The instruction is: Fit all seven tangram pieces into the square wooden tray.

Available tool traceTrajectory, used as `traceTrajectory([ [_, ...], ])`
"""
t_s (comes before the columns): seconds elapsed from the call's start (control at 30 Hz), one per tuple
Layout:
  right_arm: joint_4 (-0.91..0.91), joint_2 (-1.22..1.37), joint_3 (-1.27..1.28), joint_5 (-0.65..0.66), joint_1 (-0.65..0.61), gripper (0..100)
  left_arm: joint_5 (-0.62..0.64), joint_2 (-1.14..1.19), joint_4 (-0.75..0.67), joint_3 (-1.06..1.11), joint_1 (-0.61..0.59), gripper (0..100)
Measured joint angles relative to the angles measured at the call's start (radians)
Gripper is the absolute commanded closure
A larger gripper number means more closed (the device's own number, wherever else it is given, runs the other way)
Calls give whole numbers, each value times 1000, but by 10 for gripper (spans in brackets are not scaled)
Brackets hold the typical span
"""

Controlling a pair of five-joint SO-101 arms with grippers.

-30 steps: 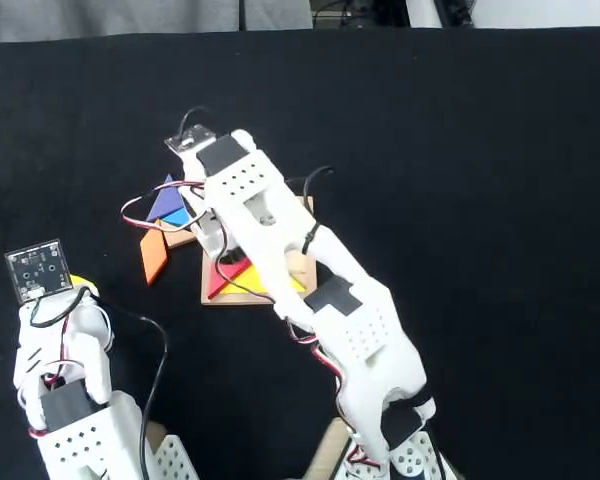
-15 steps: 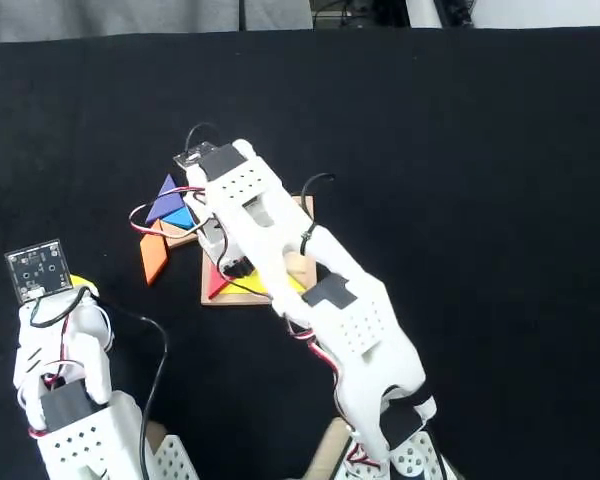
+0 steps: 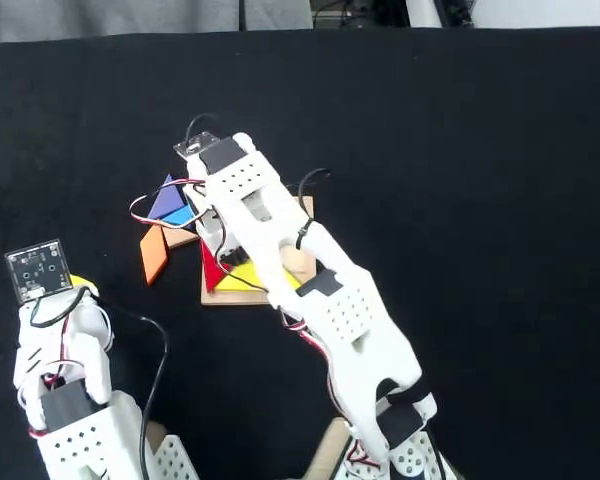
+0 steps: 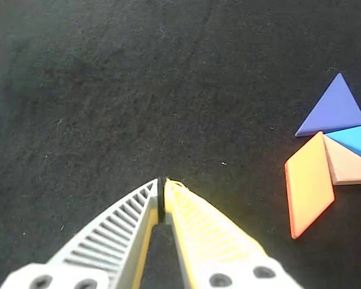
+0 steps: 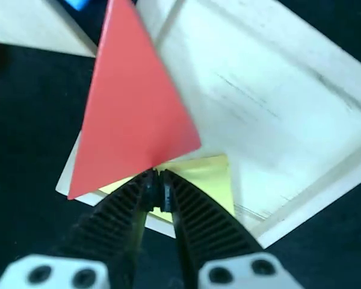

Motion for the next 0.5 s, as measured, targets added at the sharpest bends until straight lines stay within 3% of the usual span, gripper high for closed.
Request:
traceTrajectory([
  [0.5, -25, -54, -114, 0, -48, 987, 0, 0, 0, 0, 3, 967],
])
